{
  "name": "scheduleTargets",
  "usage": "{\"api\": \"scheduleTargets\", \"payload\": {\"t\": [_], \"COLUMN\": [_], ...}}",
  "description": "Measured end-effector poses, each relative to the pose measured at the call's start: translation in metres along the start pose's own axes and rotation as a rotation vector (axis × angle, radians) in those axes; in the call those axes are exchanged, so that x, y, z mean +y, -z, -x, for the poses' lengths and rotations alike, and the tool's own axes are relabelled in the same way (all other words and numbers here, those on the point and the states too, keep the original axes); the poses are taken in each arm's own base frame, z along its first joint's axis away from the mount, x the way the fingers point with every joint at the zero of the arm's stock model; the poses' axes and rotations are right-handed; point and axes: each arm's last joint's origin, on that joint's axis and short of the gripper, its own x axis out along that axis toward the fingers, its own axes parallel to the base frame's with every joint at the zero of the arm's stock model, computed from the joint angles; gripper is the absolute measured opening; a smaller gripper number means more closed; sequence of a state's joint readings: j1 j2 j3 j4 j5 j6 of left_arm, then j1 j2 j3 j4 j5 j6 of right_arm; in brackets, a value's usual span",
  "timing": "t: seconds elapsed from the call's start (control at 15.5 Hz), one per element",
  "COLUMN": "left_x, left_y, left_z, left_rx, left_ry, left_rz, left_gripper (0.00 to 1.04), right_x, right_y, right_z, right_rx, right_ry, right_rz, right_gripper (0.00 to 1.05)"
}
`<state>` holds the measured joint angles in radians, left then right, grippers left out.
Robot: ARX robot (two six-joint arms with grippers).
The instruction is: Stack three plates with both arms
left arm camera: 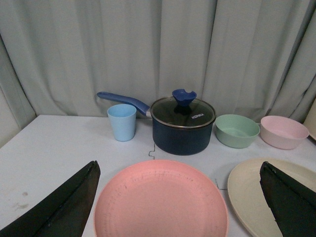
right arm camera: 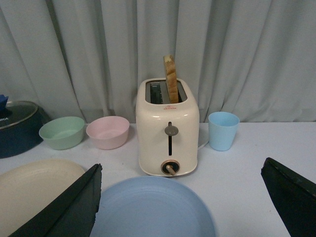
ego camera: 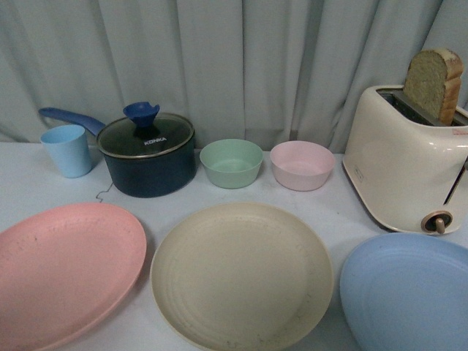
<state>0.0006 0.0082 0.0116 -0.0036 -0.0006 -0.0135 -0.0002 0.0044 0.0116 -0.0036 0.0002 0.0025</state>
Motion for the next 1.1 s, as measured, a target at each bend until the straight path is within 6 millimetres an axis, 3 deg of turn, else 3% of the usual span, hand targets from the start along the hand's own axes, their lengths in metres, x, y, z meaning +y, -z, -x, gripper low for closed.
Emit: {"api": "scheduleTargets", "payload": {"t": [1.1], "left_x": [0.0000], "left_y": [0.0000], "left_z": [0.0000], "left_rx": [0.000], "left_ry": [0.000], "left_rz": [0.000], "left_gripper": [0.98], "right_x": [0.0000], "right_y": [0.0000], "right_z": [0.0000], "right_rx": [0.000], "right_ry": [0.000], "right_rz": [0.000], "right_gripper": [0.98]}}
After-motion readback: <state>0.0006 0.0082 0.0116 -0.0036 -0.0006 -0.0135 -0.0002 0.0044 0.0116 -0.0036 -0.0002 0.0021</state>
